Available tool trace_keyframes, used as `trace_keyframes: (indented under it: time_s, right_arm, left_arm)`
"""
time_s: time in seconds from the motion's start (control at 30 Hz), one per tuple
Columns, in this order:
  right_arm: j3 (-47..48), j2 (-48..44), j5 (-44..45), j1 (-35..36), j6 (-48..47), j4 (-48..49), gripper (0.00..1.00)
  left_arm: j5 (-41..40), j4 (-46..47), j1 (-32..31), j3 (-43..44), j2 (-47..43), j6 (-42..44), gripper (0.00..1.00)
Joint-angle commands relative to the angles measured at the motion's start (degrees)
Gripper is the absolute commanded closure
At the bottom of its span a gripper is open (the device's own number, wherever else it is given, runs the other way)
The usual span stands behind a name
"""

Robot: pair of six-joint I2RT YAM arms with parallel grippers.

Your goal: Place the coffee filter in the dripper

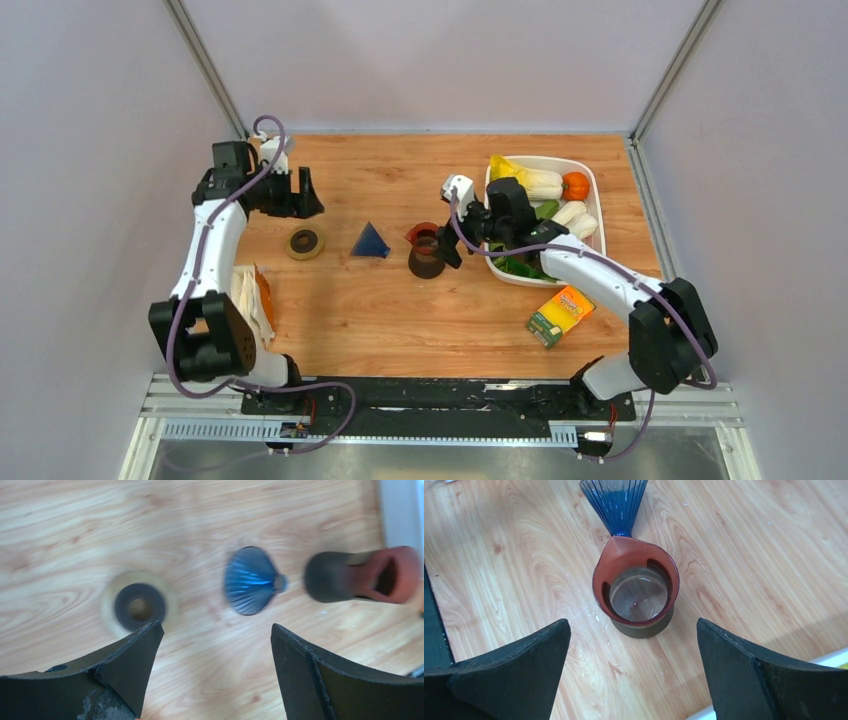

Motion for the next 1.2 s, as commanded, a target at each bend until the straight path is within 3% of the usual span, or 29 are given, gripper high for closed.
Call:
trace_keyframes:
  time_s: [0.0, 0.17, 0.43, 1.17]
  right_arm:
    - [3.15, -4.87, -4.16, -0.85, -3.27, -7.24, 0.0]
    - [3.7, -6.1, -3.68, -1.15, -1.89, -9.43, 0.0]
    - [5.27, -5.22, -0.5, -2.09, -1.67, -9.83, 0.0]
    - [6.32, -3.63, 1.35, -2.7, -2.72, -10.35, 0.0]
  left_arm:
    - [-10.48, -14.61, 3.63, 8.14, 7.56, 12.05, 0.12]
    - [-20.64, -15.63, 3.92, 11.19, 14.08, 18.08, 0.23]
    - [-23.25, -15.71, 3.84, 16.42, 26.44, 13.74, 0.39]
    - [-23.97, -4.9, -1.54, 10.06, 29.36, 9.44, 0.68]
